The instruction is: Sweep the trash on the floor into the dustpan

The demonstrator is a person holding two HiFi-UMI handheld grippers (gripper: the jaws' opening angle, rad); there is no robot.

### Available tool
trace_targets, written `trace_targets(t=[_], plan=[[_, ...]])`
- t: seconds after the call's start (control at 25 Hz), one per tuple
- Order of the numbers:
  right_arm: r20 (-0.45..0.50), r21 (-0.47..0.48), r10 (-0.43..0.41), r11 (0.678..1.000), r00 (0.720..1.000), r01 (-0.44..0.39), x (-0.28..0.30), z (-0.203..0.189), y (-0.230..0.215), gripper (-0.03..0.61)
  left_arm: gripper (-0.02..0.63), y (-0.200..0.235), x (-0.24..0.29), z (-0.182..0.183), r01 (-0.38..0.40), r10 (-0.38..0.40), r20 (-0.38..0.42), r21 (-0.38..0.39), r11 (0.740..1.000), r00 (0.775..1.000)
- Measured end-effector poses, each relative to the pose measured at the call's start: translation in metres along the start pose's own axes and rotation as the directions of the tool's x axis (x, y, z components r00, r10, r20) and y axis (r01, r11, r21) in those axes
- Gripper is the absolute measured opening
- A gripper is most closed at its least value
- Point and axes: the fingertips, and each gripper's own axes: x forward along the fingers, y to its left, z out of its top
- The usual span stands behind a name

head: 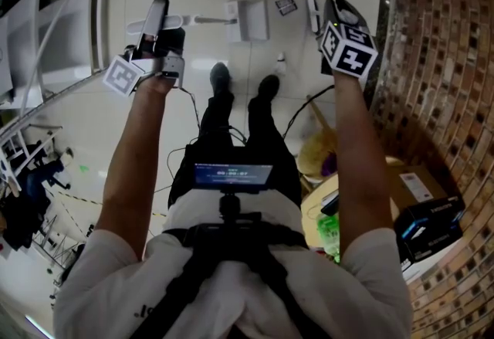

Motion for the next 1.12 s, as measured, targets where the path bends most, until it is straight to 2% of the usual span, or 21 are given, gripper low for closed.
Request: trace_targets(t=[0.12, 0.28, 0.36, 0.48, 0.6, 0.76, 0.92, 1.12], plan=[[-0.012, -0.043, 0.106, 0.993, 0.994, -0.106, -0.004, -0.003, 0.040, 0.072, 0.014, 0.004, 0.002, -0.002, 0.000, 0.000, -0.015, -0.005, 1.000, 1.000], [0.021, -0.051, 0.200, 0.979, 0.980, -0.198, -0.039, -0.002, 0.080, 0.072, 0.014, 0.008, -0.006, 0.002, 0.001, -0.002, -0.027, -0.026, 1.000, 1.000], [0.046, -0.045, 0.232, 0.972, 0.972, -0.230, -0.058, 0.003, 0.085, 0.069, 0.012, 0.009, -0.008, 0.002, 0.009, -0.010, -0.036, -0.040, 0.999, 0.999], [0.084, 0.036, 0.241, 0.969, 0.967, -0.244, -0.080, 0.007, 0.070, 0.046, 0.003, 0.007, -0.009, 0.002, 0.035, -0.039, -0.062, -0.062, 0.997, 0.997], [0.124, 0.098, 0.199, 0.973, 0.972, -0.211, -0.096, 0.008, 0.051, 0.037, 0.000, 0.005, -0.008, 0.002, 0.061, -0.069, -0.089, -0.085, 0.995, 0.994], [0.163, 0.122, 0.144, 0.979, 0.976, -0.164, -0.116, 0.010, 0.043, 0.034, 0.000, 0.005, -0.006, 0.001, 0.075, -0.090, -0.119, -0.127, 0.989, 0.989], [0.181, 0.084, 0.084, 0.991, 0.980, -0.100, -0.139, 0.019, 0.041, 0.034, 0.000, 0.005, -0.006, -0.007, 0.085, -0.112, -0.172, -0.160, 0.984, 0.979], [0.139, -0.001, -0.049, 0.999, 0.989, 0.050, -0.177, 0.009, 0.024, 0.035, 0.000, -0.003, -0.003, -0.019, 0.107, -0.160, -0.242, -0.221, 0.970, 0.957]])
